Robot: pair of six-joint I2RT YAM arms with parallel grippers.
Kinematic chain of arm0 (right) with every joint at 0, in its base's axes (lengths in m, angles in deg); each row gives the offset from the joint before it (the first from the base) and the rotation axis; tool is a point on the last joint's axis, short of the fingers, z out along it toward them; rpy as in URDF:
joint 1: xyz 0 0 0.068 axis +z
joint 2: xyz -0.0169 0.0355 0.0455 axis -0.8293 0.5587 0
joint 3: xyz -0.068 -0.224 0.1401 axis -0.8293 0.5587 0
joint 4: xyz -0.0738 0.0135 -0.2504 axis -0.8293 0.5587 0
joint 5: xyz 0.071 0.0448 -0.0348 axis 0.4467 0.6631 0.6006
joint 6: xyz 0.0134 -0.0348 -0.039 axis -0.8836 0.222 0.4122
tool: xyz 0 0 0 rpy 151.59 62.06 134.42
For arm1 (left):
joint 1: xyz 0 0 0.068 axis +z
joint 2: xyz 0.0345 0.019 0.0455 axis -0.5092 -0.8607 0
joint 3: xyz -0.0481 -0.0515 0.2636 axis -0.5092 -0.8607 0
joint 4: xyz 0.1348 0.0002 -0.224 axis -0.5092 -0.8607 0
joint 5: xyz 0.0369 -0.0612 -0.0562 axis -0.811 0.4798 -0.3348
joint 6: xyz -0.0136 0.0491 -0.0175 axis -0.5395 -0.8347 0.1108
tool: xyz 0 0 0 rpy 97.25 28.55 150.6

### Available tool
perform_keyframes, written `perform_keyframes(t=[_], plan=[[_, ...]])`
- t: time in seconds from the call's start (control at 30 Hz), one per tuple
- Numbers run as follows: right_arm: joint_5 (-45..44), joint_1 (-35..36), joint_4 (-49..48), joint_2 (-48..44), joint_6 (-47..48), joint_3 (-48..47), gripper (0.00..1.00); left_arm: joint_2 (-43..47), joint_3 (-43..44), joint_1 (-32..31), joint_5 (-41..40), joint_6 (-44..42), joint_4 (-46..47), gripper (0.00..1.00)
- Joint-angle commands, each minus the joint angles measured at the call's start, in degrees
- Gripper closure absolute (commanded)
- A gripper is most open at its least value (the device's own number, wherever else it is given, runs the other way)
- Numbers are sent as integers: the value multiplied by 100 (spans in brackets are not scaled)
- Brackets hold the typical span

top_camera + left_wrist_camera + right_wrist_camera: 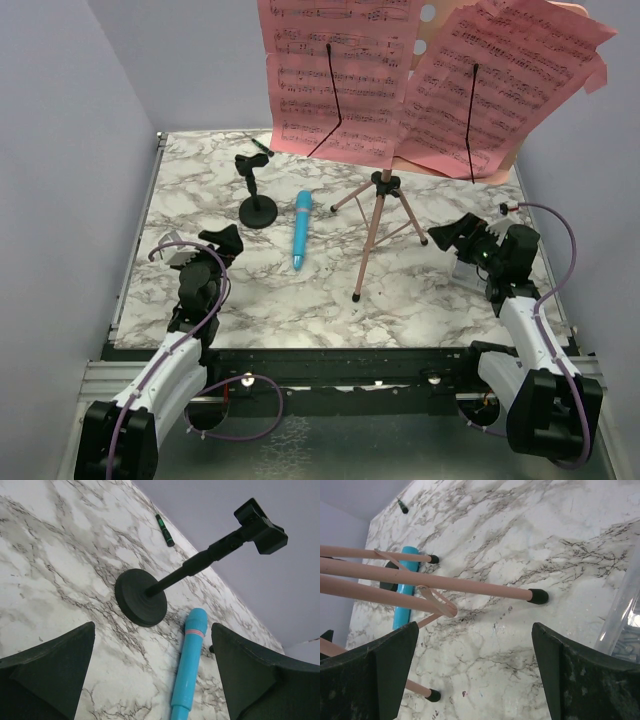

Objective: Set up the instrument practice props

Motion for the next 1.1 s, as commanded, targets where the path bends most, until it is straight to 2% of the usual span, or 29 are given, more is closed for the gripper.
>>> perform_keyframes(t=[0.0, 0.23, 0.37, 0.43, 0.53, 0.63, 0.77, 0.9, 0.97, 1.07], plan=[[-613, -28, -340, 66, 76, -20, 0, 54, -198, 29, -710, -252, 539, 1], [-1575, -30, -703, 253, 119, 45, 0, -472, 226, 36, -688, -1721, 609, 1], [-2850, -30, -1008, 28, 352, 179, 0, -1092, 315, 32, -1025, -2543, 1047, 1], [-3473, -30, -1316, -117, 527, 353, 0, -1522, 372, 28, -967, -2858, 1257, 1], [-3933, -24, -2244, -290, 789, 824, 0, -2224, 561, 31, -791, -3331, 1423, 1], [-4116, -28, -3546, -206, 970, 1434, 0, -2785, 513, 33, -631, -3609, 1974, 1], [-3951, -24, -4176, 497, 1349, 1579, 0, -3608, 134, 21, -375, -4118, 3655, 1], [-3654, -26, -5351, 1318, 1597, 1781, 0, -3903, 283, 26, -87, -4529, 3783, 1], [-3583, -29, -5641, 1607, 1817, 1701, 1, -4009, 267, 24, -129, -4698, 3997, 1], [-3507, -26, -6015, 1904, 2004, 1686, 2, -4441, 12, 27, -186, -4894, 5082, 1]])
